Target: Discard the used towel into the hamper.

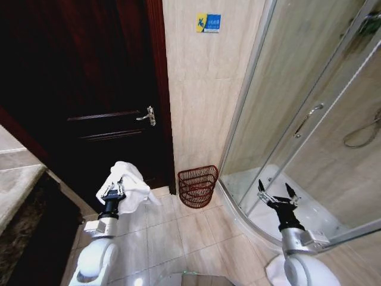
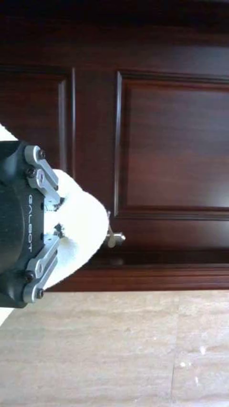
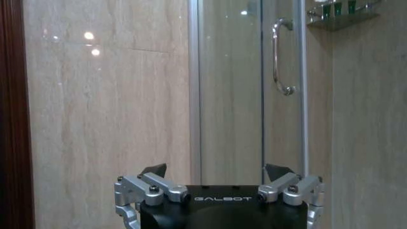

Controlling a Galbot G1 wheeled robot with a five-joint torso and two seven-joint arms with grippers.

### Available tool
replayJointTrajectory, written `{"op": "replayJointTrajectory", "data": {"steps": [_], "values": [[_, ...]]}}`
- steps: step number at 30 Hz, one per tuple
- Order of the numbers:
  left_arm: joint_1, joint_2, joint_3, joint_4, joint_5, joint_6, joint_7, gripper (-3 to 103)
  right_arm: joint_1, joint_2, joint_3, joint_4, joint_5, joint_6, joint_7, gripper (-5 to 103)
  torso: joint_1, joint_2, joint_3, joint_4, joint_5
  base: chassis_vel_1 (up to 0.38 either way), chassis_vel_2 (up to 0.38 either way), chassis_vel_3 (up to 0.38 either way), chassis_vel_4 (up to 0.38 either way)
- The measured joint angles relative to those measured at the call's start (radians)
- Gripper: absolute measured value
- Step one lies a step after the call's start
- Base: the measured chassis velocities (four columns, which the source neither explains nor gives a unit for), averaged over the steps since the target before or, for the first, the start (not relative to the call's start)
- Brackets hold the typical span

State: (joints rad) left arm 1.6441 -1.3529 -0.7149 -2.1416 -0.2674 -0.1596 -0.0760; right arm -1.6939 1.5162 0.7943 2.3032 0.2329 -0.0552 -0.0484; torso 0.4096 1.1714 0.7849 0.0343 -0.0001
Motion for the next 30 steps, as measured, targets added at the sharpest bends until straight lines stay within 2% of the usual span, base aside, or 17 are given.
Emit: {"op": "replayJointTrajectory", "data": {"steps": [11,30], "values": [[0.0,-0.003,0.003,-0.035,0.013,0.027,0.001,9,0.016,0.01,-0.011,0.023,-0.031,-0.051,0.014,100,-0.026,-0.059,-0.033,0.0,0.0,0.0,0.0,0.0,0.0],[0.014,-0.005,-0.012,-0.034,0.02,-0.005,0.013,9,0.002,0.01,-0.001,0.021,-0.034,-0.011,0.005,100,-0.068,-0.151,-0.083,0.0,0.0001,0.0,0.0,0.0,0.0]]}}
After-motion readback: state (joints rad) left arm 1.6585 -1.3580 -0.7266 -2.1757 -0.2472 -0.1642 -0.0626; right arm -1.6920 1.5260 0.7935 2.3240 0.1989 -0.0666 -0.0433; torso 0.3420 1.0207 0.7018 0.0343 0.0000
